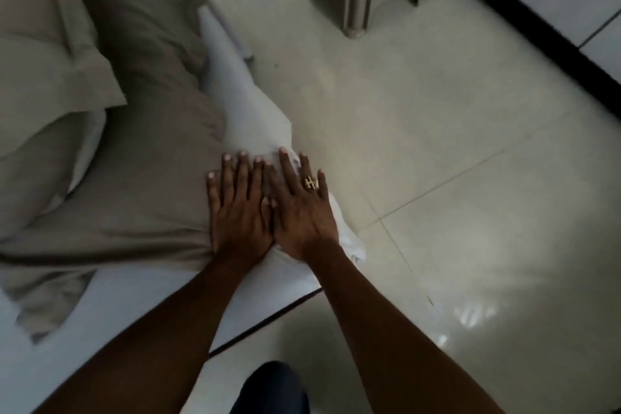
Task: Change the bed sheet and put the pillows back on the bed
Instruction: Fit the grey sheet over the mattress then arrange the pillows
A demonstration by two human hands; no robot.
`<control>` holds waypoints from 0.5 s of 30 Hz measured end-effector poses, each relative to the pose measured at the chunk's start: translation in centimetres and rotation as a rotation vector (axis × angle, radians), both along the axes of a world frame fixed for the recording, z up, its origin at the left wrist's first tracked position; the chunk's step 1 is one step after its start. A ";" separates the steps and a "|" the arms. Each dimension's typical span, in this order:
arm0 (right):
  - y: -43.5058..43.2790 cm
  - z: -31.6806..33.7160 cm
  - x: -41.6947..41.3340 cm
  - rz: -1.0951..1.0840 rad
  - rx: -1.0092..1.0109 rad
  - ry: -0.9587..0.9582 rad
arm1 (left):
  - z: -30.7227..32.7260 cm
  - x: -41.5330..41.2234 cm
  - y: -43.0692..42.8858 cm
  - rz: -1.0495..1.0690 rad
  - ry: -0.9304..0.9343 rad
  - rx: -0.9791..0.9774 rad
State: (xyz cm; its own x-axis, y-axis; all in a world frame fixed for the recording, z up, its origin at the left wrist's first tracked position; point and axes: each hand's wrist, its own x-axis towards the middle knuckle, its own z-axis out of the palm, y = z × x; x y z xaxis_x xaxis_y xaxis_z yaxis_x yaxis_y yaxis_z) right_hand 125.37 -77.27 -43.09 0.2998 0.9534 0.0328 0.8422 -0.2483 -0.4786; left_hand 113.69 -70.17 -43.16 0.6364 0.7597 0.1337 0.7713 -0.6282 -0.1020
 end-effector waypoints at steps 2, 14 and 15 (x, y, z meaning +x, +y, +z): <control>0.5 0.2 0.3 0.005 -0.053 0.029 | 0.4 0.5 0.1 0.027 0.052 -0.051; 1.9 3.1 1.9 0.244 -0.374 0.134 | 2.2 0.2 1.2 0.077 0.086 -0.304; 2.4 3.5 2.8 0.299 -0.417 0.132 | 2.3 0.4 1.5 0.075 0.087 -0.315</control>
